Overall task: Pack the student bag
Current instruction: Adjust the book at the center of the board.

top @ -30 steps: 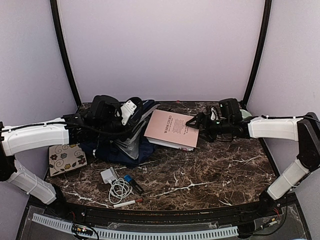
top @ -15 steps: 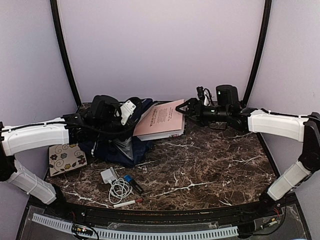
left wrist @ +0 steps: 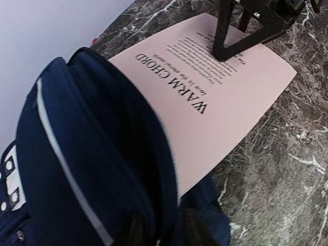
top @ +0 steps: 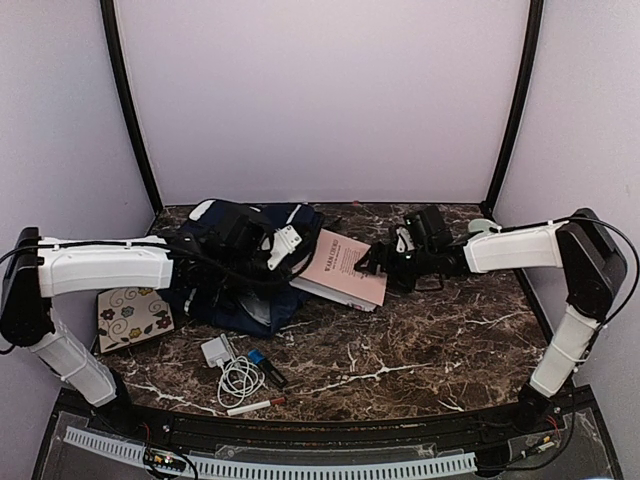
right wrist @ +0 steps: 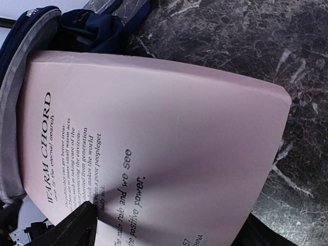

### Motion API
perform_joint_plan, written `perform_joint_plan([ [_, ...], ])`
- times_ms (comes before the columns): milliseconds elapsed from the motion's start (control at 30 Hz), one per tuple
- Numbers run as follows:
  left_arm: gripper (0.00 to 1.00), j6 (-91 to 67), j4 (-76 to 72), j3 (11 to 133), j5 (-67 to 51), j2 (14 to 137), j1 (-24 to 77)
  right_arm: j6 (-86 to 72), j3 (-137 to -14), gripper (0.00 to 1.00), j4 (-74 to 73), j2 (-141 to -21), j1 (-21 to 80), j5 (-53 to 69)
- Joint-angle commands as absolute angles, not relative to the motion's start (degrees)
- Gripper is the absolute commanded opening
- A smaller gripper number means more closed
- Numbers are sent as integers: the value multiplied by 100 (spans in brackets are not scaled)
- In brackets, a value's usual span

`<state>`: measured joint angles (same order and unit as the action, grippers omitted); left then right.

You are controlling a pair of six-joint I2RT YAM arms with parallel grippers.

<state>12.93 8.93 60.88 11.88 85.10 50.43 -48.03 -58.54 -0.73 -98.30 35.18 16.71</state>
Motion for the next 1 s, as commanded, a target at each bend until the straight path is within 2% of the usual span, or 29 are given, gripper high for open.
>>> perform_joint_plan([
  [0,56,1869,790,6698,923,8732,5640,-5062,-5772,84,736,-9642,3710,2265],
  [33,74,2226,469,6573,951,8600,5775,-5098,-5758,84,791,-9660,3710,2344],
  [100,87,2823,-322,6145,997,8389,6040,-5202,-5765,84,936,-9719,3713,2536],
  [133,91,3366,-654,5963,1017,8340,6160,-5251,-5786,84,1031,-9754,3714,2655],
  [300,94,5358,-2504,5068,1185,8651,6470,-5396,-5833,84,1236,-9762,3709,2858],
  [500,95,7365,-3532,5165,1742,9914,6464,-5362,-5836,84,1110,-9613,3714,2780],
  [700,95,7971,-3958,5215,1615,10408,6265,-5396,-5837,84,1117,-9533,3709,2796],
  [867,95,8985,-6060,5232,2329,11161,6114,-5405,-5873,84,1103,-9523,3709,2856],
  [967,89,9145,-6506,5271,2517,11521,6064,-5398,-5884,84,1057,-9491,3709,2837],
])
